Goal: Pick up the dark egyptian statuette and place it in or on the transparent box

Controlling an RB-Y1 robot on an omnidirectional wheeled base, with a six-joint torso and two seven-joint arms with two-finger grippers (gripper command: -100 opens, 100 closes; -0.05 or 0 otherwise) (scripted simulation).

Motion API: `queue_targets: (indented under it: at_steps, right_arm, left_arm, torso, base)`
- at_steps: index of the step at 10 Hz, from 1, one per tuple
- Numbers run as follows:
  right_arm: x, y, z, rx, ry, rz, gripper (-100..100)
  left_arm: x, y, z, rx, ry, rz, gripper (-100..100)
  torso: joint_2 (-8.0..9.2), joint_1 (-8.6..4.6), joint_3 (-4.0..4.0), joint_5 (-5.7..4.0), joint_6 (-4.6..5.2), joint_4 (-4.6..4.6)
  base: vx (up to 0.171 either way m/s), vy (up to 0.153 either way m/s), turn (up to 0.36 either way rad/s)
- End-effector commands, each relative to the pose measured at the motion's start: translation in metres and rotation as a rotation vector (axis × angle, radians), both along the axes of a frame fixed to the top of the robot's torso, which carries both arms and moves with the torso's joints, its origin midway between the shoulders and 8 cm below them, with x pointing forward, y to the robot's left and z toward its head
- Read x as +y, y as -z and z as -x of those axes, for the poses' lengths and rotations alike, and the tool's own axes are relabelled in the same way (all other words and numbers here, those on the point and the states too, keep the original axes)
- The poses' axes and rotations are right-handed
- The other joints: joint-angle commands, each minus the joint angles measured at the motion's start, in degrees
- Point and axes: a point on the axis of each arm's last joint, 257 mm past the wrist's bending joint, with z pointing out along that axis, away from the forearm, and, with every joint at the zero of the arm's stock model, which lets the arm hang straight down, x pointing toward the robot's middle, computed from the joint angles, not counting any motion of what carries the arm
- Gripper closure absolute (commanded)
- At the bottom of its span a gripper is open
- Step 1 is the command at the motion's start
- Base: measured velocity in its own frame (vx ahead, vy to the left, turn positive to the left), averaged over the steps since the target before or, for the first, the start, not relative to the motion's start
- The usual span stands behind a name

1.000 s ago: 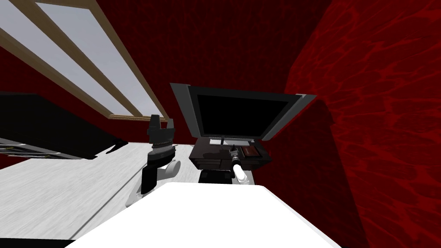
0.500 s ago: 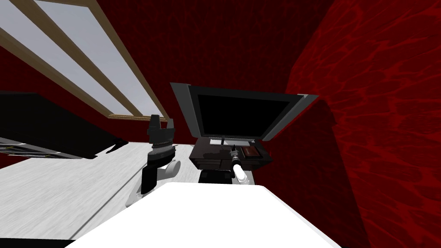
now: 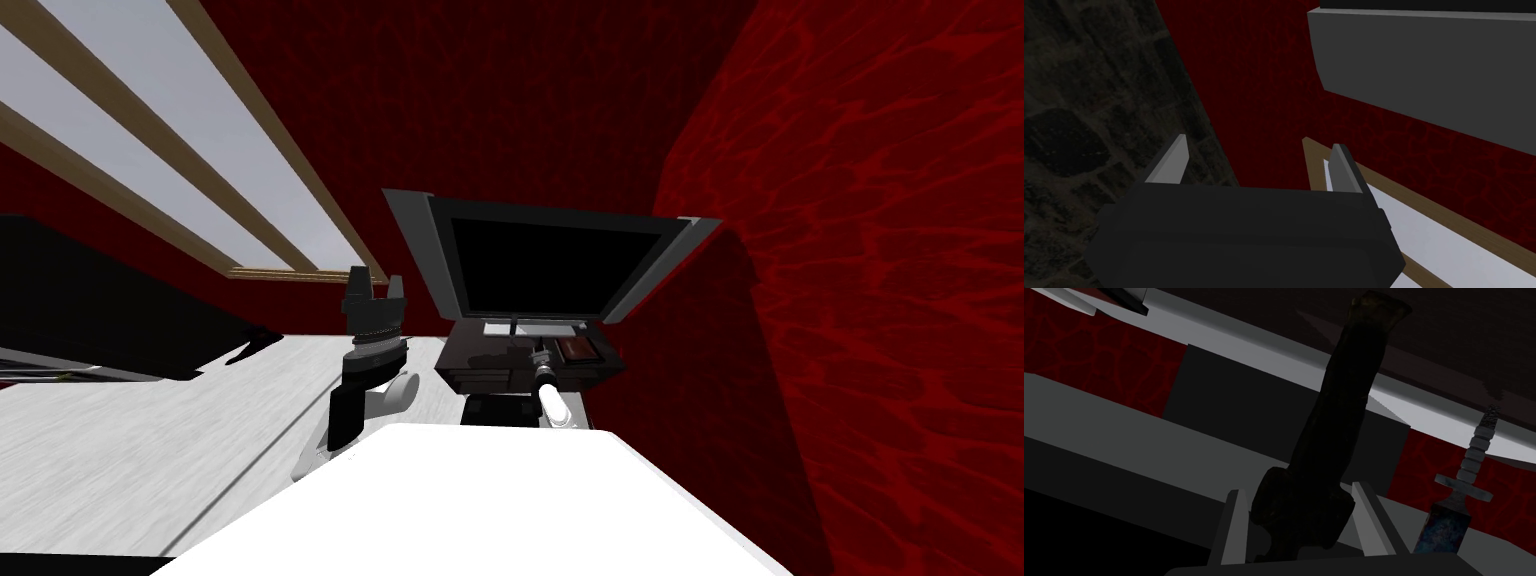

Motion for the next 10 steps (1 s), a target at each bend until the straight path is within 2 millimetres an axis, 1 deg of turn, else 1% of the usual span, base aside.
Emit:
queue_targets:
  at_steps: [1,2,3,5,6,7,8,9,10]
  right_arm:
    - [0.0,0.0,0.0,0.0,0.0,0.0,100]
    - [0.001,0.0,0.0,0.001,-0.003,0.003,0]
    - [-0.004,0.011,0.01,0.027,-0.008,0.003,100]
    - [-0.014,0.022,0.019,0.057,-0.02,0.013,100]
    - [-0.018,0.026,0.022,0.067,-0.024,0.017,100]
    - [-0.026,0.032,0.026,0.085,-0.032,0.027,100]
    - [-0.036,0.036,0.03,0.101,-0.04,0.037,100]
    - [-0.041,0.038,0.032,0.107,-0.044,0.042,100]
    - [-0.045,0.04,0.033,0.113,-0.048,0.048,100]
  left_arm:
    - [0.0,0.0,0.0,0.0,0.0,0.0,0]
    - [0.0,0.0,0.0,0.0,0.0,0.0,0]
    - [0.0,0.0,0.0,0.0,0.0,0.0,0]
    - [0.0,0.0,0.0,0.0,0.0,0.0,0]
    - [0.0,0.0,0.0,0.0,0.0,0.0,0]
    - [0.0,0.0,0.0,0.0,0.0,0.0,0]
    - [0.0,0.0,0.0,0.0,0.0,0.0,0]
    - [0.0,0.0,0.0,0.0,0.0,0.0,0]
    - [0.0,0.0,0.0,0.0,0.0,0.0,0]
  torso:
    - [0.0,0.0,0.0,0.0,0.0,0.0]
    - [-0.05,0.05,-0.02,0.02,-0.03,0.0]
    - [-0.11,0.09,-0.05,0.02,-0.03,-0.01]
    - [0.61,0.08,0.15,-0.06,0.15,-0.27]
    - [0.8,-0.07,0.12,-0.12,0.31,-0.51]
    - [0.79,-0.15,0.08,-0.17,0.33,-0.6]
    - [0.77,-0.32,0.06,-0.15,0.37,-0.61]
    - [0.8,-0.5,0.09,-0.18,0.38,-0.58]
    - [0.68,-0.5,0.05,-0.19,0.34,-0.56]
  base:
    - [-0.017,-0.013,-0.019]
    - [0.0,0.0,0.0]
    - [-0.14,0.003,-0.094]
    - [-0.192,0.031,-0.171]
    - [-0.186,0.026,-0.164]
    - [-0.187,-0.001,-0.237]
    - [-0.208,-0.052,-0.268]
    - [-0.159,-0.065,-0.196]
    - [-0.097,-0.044,-0.135]
